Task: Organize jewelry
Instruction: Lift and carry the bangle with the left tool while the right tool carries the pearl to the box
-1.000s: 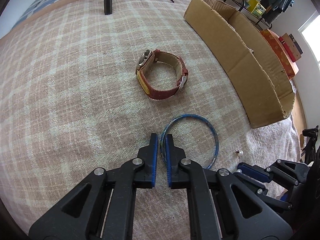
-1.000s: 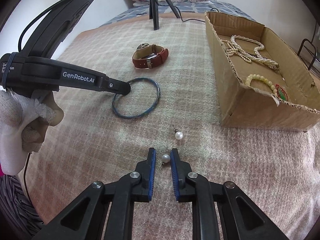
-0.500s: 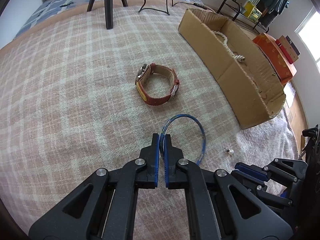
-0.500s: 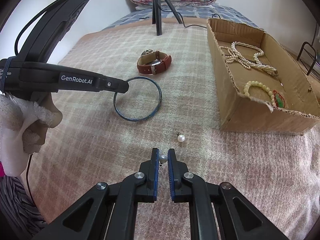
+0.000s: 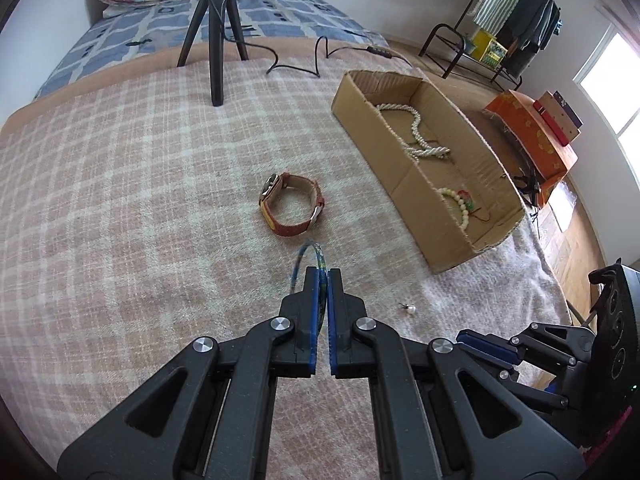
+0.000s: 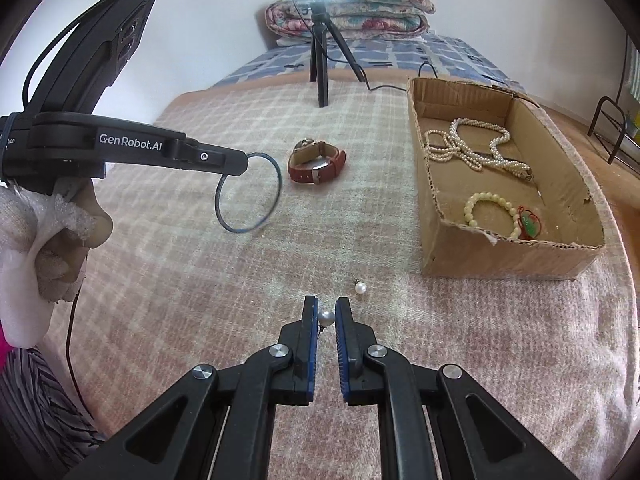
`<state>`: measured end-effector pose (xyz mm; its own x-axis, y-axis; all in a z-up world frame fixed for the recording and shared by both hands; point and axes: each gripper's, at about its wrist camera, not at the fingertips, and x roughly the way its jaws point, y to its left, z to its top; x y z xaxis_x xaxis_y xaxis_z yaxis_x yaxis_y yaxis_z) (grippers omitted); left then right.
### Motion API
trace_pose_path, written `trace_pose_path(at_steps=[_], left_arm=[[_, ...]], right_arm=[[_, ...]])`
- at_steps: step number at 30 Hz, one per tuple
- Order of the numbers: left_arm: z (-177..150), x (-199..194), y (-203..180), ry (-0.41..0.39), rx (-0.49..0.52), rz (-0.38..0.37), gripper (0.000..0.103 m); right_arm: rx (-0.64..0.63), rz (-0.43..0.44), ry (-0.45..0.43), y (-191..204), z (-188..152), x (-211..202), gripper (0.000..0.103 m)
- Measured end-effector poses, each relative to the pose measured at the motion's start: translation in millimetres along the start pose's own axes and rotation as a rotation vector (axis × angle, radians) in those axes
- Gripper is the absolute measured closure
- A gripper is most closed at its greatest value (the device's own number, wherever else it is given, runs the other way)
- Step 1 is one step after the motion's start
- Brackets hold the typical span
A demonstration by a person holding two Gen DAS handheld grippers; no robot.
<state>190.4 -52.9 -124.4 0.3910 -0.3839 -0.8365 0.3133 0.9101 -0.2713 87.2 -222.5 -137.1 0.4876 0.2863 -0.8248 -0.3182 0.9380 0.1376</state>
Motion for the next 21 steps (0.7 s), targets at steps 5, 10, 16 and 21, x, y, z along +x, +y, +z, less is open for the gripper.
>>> trace_pose_path(at_steps=[5, 10, 16, 21], left_arm=[[4, -13, -10, -0.028, 0.007, -0.020, 0.102], [7, -21, -16, -0.047, 0.004, -0.040, 0.102], [9, -23, -23, -0.056, 0.008, -0.050, 0.102], [14, -27, -31, -0.064, 0.018, -0.067, 0.102]], right_arm=[[0.004, -0.001, -0.037, -3, 2, -16, 0.097], [0.027, -0.002, -0.074, -13, 2, -32, 0.097], [0.054, -0.008, -0.095, -24, 2, -42, 0.097], [0.060, -0.015, -0.117, -30, 4, -50, 0.097]])
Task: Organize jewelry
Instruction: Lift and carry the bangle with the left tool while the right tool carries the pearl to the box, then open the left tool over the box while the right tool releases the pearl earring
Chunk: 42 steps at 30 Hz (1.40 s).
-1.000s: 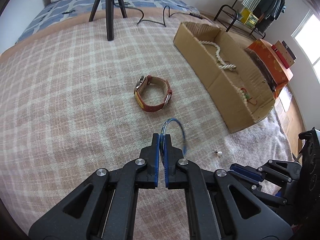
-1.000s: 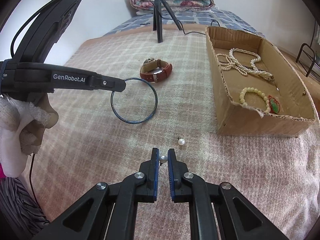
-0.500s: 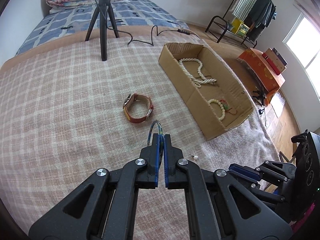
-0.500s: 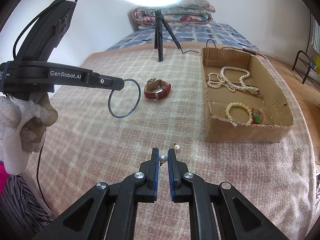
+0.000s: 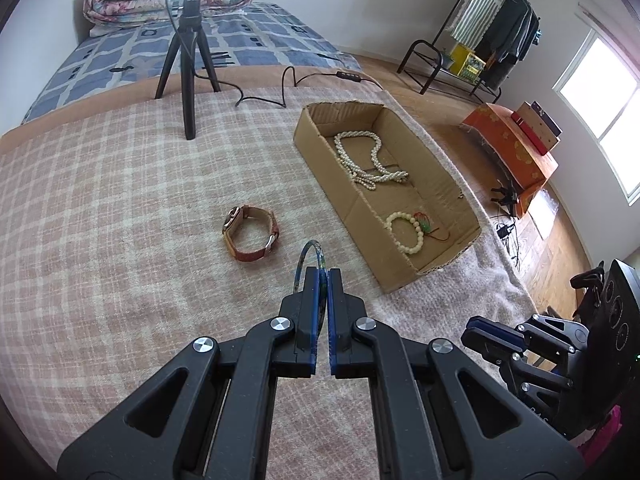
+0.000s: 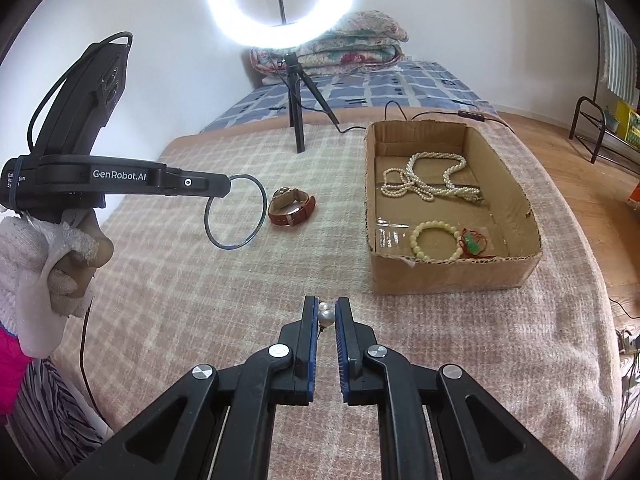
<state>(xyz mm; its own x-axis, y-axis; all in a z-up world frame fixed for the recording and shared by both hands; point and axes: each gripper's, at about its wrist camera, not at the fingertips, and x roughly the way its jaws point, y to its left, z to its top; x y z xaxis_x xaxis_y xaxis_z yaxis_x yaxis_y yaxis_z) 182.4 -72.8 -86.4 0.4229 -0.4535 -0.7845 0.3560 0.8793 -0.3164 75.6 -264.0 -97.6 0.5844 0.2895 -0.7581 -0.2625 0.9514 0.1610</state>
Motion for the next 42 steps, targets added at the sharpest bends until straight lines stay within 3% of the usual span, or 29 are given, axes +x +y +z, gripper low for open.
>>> trace_pose_path(at_steps=[10, 24, 33, 42], left_arm=[[38, -3, -24, -0.057, 0.028, -0.034, 0.102], [85, 43, -59, -0.047, 0.044, -0.081, 0.102], [87, 68, -70, -0.018, 0.045, -0.107, 0.102], [64, 81, -85, 0.031, 0.072, -0.137, 0.102]], right_arm=[[0.025, -0.035, -0.075, -26, 23, -17, 0.097], [0.053, -0.078, -0.103, -71, 63, 4, 0.097], [0.097, -0.101, -0.081, -107, 82, 33, 0.097], [0.146, -0.116, -0.045, -138, 96, 65, 0.097]])
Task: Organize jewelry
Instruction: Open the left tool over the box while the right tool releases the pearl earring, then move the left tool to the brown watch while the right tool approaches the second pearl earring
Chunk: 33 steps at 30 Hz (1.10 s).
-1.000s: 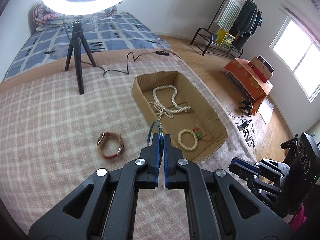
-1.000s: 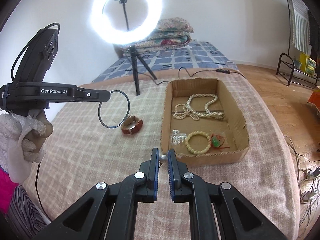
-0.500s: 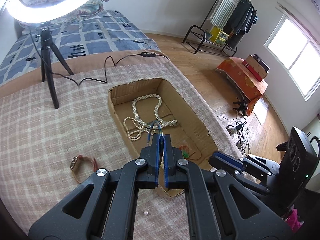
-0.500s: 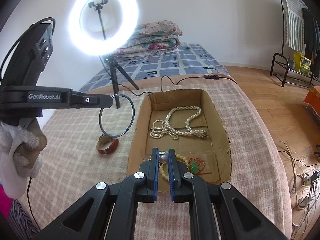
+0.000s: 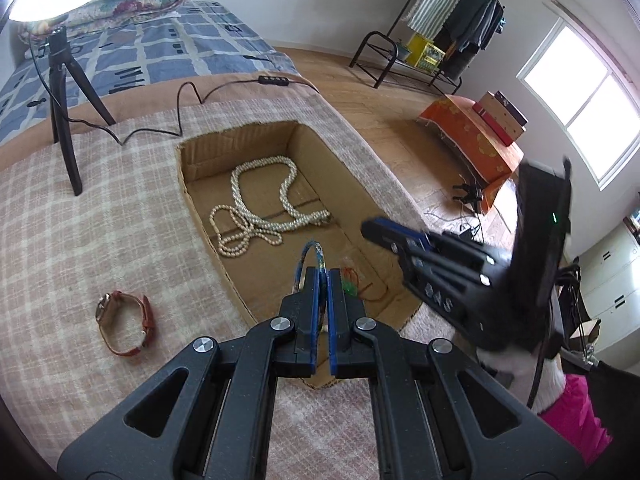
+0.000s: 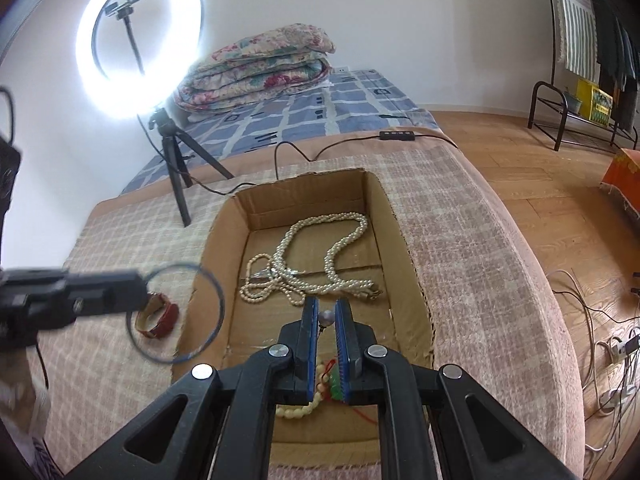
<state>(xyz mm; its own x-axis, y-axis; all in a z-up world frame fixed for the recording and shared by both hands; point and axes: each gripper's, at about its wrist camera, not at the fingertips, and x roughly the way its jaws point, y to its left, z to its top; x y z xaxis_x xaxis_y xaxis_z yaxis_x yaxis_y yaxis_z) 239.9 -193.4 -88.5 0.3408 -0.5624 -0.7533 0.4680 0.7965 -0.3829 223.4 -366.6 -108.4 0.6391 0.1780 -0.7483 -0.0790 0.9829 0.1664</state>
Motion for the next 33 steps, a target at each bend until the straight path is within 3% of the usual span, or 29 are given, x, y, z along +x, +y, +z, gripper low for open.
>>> trace_pose_path(at_steps=[12, 13, 16, 18, 19, 20, 22, 23, 28, 33], left_arm=[[-18, 15, -15, 0.041, 0.076, 0.033, 0.102], [-18, 15, -16, 0.036, 0.084, 0.040, 0.102], [-20, 14, -19, 0.041, 0.099, 0.057, 0.101], [-21, 14, -19, 0.046, 0.106, 0.061, 0.099], [-22, 13, -20, 0.047, 0.111, 0.064, 0.090], [-23, 12, -20, 0.048, 0.114, 0.068, 0.072], [-26, 9, -20, 0.032, 0.115, 0.082, 0.047], [-27, 6, -20, 0.019, 0.114, 0.089, 0.043], [-30, -4, -19, 0.013, 0.111, 0.101, 0.042], [-36, -14, -15, 0.004, 0.105, 0.118, 0.031]], right_arm=[[0.023, 0.007, 0.015, -2, 7, 17, 0.095], [0.024, 0.006, 0.015, -2, 8, 17, 0.094], [0.036, 0.011, 0.007, -3, 9, 15, 0.075], [0.042, 0.008, 0.002, -3, 10, 12, 0.073], [0.043, 0.002, 0.000, -3, 11, 11, 0.065], [0.046, -0.009, -0.008, -3, 11, 9, 0.047], [0.052, -0.029, -0.041, -2, 12, 2, 0.022], [0.053, -0.038, -0.056, -2, 13, -2, 0.018], [0.067, -0.075, -0.086, -3, 17, -15, 0.008], [0.065, -0.090, -0.093, 1, 18, -25, 0.001]])
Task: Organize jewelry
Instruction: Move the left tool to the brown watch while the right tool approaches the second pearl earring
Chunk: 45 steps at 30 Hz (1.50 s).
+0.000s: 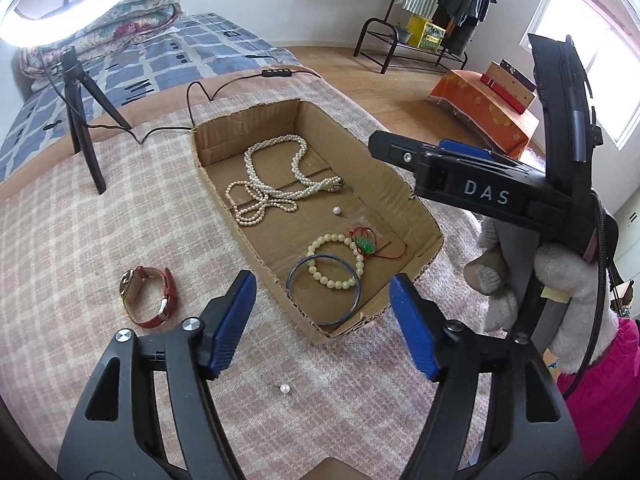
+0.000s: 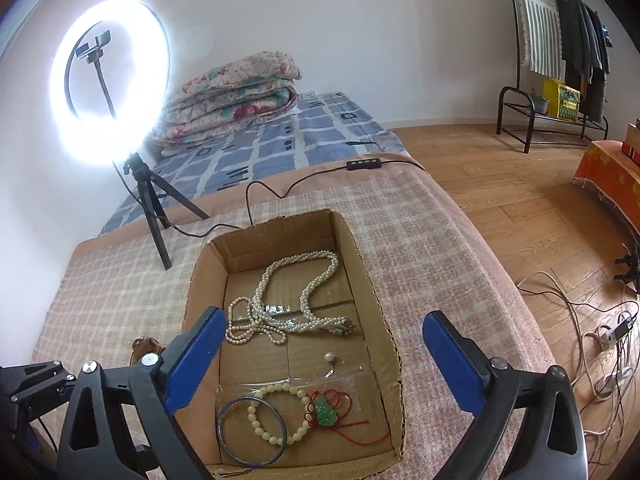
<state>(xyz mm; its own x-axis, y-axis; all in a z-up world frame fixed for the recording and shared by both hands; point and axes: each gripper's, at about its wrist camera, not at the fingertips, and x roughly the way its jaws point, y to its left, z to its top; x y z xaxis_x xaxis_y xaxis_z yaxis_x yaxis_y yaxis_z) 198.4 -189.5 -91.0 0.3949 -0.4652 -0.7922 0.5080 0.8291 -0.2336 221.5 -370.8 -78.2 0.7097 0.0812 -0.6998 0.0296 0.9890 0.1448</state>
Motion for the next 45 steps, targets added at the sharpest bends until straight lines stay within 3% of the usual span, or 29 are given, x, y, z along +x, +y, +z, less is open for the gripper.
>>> trace_pose_path(at_steps=[9, 20, 33, 39, 45], left_arm=[[-12, -16, 21, -0.010, -0.024, 0.042, 0.030], [-19, -49, 54, -0.078, -0.058, 0.125, 0.030], [-21, -62, 84, -0.115, -0.100, 0.142, 0.030], [-20, -70, 118, -0.135, -0.191, 0.137, 0.030], [-26, -67, 151, -0.122, -0.299, 0.115, 0.031]], right_arm=[[-0.019, 0.003, -0.037, 11, -2, -27, 0.000], [-0.093, 0.038, -0.092, 37, -14, -64, 0.000], [-0.157, 0.125, -0.110, 66, -46, -95, 0.000], [-0.193, 0.178, -0.107, 78, -68, -106, 0.002], [-0.293, 0.218, -0.080, 100, -92, -103, 0.012]])
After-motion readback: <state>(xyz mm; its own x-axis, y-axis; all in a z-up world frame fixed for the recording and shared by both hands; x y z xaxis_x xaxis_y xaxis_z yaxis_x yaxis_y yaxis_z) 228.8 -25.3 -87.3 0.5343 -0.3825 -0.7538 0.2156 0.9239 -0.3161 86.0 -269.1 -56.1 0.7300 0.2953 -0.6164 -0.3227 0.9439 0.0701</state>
